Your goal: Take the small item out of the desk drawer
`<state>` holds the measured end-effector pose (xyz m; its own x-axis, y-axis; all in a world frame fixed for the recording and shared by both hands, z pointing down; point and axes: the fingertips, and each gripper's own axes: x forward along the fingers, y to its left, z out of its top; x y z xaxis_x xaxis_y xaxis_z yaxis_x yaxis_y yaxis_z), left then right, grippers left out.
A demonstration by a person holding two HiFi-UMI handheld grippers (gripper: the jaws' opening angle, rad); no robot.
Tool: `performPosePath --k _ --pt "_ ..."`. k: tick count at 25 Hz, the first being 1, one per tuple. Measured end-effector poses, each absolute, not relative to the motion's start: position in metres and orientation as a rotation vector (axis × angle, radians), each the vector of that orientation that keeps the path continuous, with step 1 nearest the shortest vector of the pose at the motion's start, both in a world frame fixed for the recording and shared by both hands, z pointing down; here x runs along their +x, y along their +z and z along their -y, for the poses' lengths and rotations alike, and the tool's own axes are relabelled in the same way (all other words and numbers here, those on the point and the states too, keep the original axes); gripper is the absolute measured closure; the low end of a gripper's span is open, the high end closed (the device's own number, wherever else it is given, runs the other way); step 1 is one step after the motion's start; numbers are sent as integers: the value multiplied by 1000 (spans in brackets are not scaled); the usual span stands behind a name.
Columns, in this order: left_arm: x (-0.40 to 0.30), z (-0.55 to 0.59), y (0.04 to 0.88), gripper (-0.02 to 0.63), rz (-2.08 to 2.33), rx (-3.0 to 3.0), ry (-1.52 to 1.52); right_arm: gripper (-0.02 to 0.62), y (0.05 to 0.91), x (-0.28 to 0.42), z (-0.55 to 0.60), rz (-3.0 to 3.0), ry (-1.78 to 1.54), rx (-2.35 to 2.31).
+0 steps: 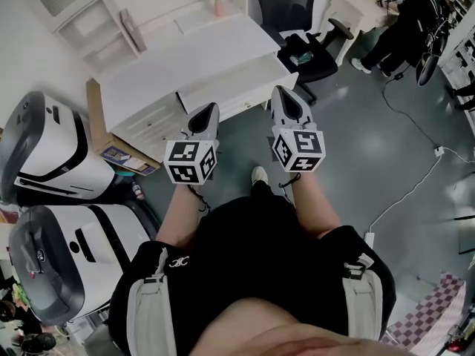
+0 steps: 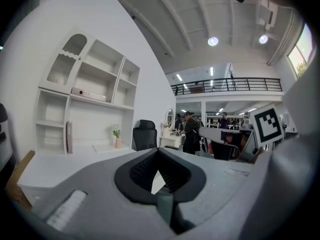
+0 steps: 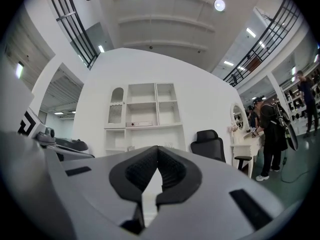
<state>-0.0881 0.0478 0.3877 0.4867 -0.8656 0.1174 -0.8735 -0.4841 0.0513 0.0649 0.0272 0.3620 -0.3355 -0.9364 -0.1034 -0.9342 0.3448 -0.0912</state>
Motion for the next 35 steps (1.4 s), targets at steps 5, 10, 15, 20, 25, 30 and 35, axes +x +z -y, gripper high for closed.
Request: performPosePath --k 5,10,15,20,25,30,35 --pt "-72 19 382 592 1546 2588 119 598 358 80 41 -2498 -31 -1719" --pt "-44 77 382 591 1537 2571 156 598 356 107 105 -2504 -74 -1716" --pt "-26 130 385 592 1530 2555 195 598 362 121 160 -2526 -113 -1702" --pt "-1 172 383 592 1533 2542 209 598 362 138 204 -2559 -132 -1673" --pt "8 200 388 592 1537 2516 240 598 363 149 235 -2569 -156 -1664" --pt "5 221 393 592 1543 2500 250 598 370 153 256 -2570 -173 -1673" --pt "-3 245 401 592 1518 2505 261 598 376 147 282 -2564 -184 -1697"
